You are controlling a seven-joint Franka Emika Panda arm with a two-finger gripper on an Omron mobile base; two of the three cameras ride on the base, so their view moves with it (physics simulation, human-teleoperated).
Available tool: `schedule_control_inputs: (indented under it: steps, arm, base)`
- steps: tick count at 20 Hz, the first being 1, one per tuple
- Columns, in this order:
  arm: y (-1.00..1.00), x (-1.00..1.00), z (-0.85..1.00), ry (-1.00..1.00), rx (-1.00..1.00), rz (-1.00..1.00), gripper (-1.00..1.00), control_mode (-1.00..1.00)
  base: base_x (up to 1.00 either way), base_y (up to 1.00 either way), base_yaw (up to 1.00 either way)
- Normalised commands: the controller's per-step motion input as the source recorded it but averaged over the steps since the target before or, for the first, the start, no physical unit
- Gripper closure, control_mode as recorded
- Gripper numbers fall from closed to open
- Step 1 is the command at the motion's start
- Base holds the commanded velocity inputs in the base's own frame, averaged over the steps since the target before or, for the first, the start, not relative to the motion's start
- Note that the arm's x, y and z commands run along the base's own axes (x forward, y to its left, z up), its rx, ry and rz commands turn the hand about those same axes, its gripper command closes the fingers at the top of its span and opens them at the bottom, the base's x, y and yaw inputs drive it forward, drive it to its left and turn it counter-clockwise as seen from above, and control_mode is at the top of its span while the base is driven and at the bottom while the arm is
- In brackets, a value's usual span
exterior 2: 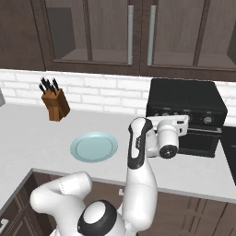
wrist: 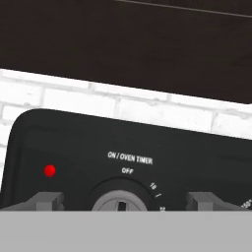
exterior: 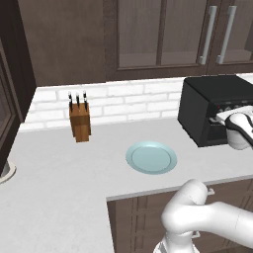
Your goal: Pick up the kebab skewer and baguette bread, and place them inside the toaster oven. Close the toaster oven door and start by setting the timer.
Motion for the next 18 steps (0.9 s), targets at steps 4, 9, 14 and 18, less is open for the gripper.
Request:
schedule_control_inputs:
  steps: [4,9,14,18]
  arm:
    - [0.0,0.0,-0.01,0.0,0.0,0.0,-1.0,-1.0]
    - [0.0,0.0,-0.06,0.0,0.0,-0.01,-1.0,-1.0]
    - [0.0,0.0,-0.06,0.0,0.0,0.0,-1.0,-1.0]
    - [0.0,0.08,0.0,0.0,0.0,0.0,-1.0,-1.0]
  base:
    - [0.0,0.0,0.0]
    - [0.0,0.0,0.0]
    - [0.0,0.0,0.0]
    - [0.0,0.0,0.0]
